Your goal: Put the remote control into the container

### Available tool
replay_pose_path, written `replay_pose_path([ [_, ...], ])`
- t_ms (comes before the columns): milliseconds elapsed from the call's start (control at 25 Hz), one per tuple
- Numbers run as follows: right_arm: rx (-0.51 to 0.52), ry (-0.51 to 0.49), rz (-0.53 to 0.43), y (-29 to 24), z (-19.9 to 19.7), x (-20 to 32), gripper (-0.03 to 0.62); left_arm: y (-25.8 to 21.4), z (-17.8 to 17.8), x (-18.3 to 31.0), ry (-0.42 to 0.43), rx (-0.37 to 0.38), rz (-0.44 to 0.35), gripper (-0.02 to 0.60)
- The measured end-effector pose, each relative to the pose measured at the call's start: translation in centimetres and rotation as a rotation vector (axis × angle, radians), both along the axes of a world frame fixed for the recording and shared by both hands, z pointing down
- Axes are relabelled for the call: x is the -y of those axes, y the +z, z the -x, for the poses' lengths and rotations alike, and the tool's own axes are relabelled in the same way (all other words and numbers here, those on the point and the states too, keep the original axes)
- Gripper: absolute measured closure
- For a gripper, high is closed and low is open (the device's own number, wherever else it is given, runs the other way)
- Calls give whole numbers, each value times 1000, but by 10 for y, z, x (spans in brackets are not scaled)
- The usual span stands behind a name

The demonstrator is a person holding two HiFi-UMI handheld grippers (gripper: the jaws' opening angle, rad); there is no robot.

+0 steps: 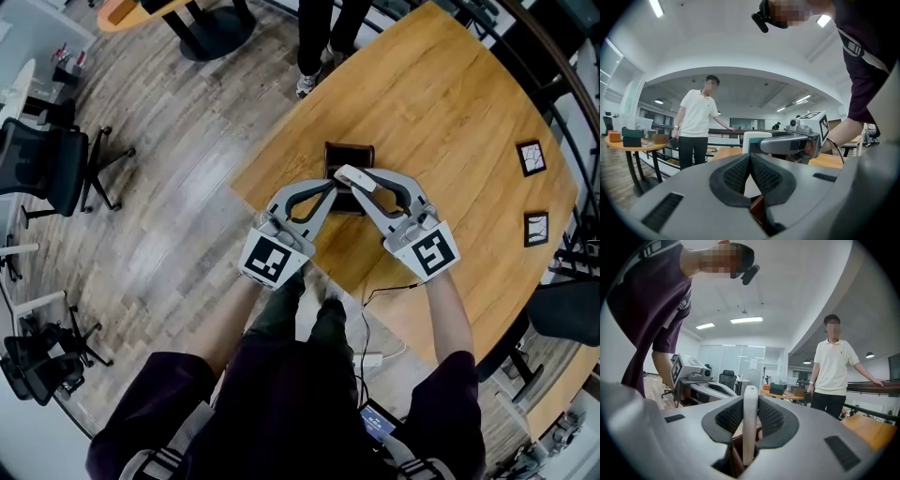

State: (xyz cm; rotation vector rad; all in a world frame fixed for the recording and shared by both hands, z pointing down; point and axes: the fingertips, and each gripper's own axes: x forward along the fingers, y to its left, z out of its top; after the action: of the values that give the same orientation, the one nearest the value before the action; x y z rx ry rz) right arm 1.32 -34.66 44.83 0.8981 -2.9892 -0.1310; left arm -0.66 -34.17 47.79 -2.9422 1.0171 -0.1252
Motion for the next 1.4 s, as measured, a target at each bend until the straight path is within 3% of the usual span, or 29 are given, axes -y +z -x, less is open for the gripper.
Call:
replay_pose_path([
  [280,-59,-80,-22,8,7,-5,493,9,1,0,-16,-12,28,569],
  [480,-334,-172,-40,50,0,-5,493,13,1,1,-22,-3,31,569],
  [880,-252,-124,7,81,-2,1,490,26,7,-3,-43,20,82,569],
  [1400,-144,-57,-17,31,-6,-14,457,-2,5,-14,-50,-18,58,569],
])
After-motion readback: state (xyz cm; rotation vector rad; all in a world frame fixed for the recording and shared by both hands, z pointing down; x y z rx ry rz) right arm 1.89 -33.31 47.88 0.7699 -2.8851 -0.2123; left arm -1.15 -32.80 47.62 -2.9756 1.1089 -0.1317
